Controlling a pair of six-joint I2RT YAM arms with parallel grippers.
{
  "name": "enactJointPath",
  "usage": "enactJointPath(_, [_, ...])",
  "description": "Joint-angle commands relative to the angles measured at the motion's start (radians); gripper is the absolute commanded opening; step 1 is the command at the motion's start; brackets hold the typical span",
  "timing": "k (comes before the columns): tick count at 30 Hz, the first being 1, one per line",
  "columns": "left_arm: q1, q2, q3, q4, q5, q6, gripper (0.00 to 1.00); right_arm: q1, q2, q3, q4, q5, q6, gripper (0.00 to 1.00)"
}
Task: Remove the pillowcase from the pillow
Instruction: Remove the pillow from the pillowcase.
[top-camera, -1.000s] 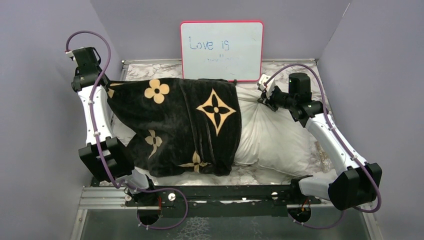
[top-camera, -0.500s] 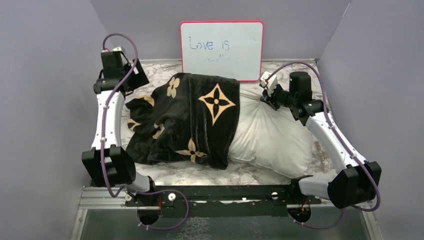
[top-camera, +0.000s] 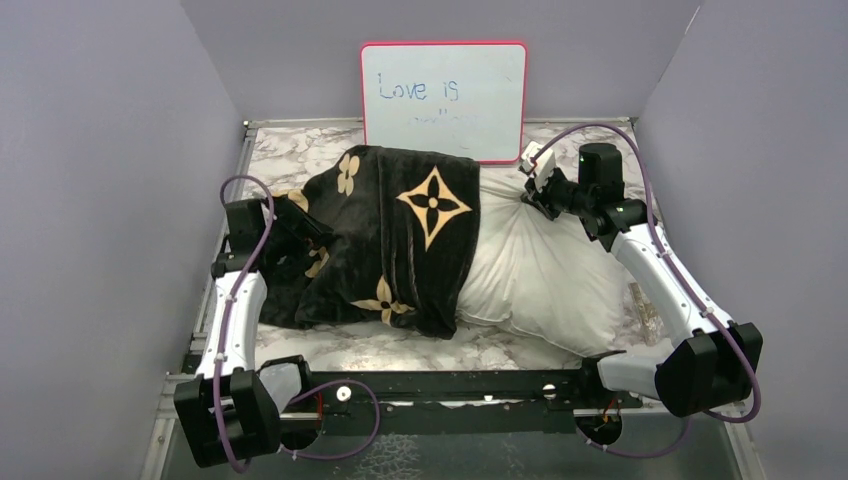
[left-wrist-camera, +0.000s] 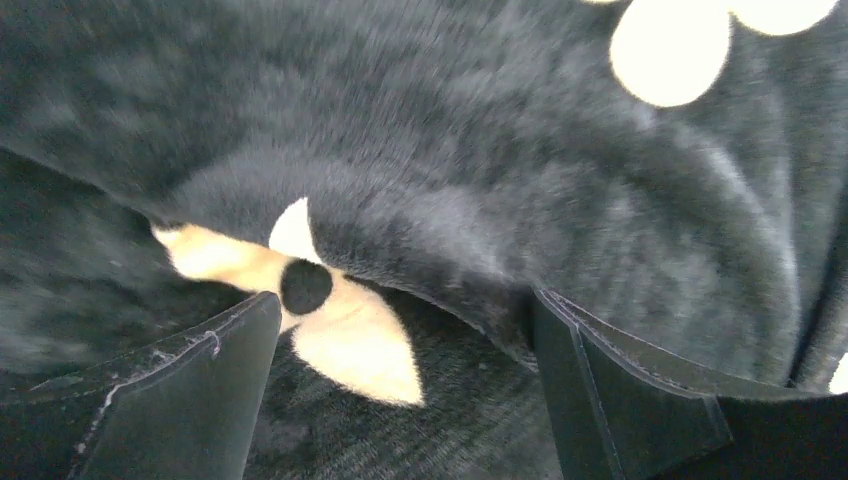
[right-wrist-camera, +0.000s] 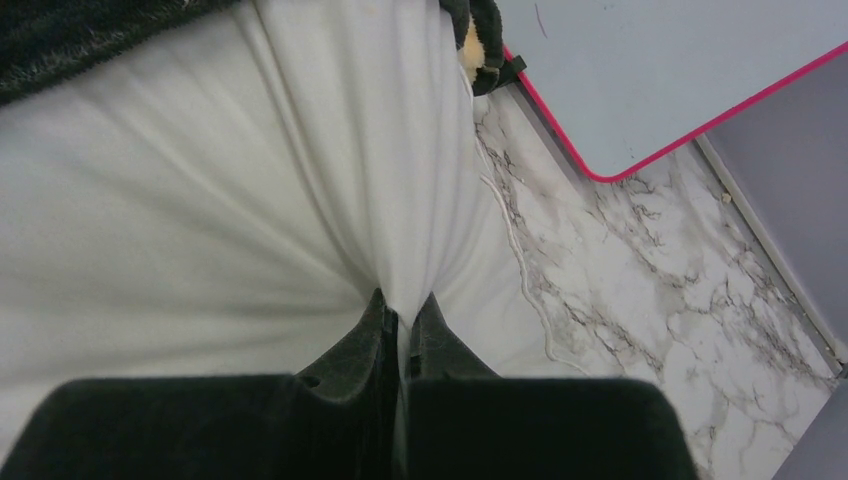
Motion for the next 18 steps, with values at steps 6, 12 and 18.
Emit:
enactJointPath(6, [0.001, -0.058, -0.255, 0.351, 0.18, -0.417, 0.96, -0.021, -0.021, 0.006, 0.081, 0.061, -0.029, 0.01])
enactJointPath(12, [0.002, 0.009, -0.27, 0.518, 0.171, -0.45, 0.98, -0.021, -0.021, 0.009, 0.074, 0.049, -0.03, 0.01])
enactJointPath(18, [0.001, 0.019, -0.278, 0.668, 0.11, -0.526, 0.99, -0.021, -0.039, -0.017, 0.079, 0.05, -0.038, 0.01])
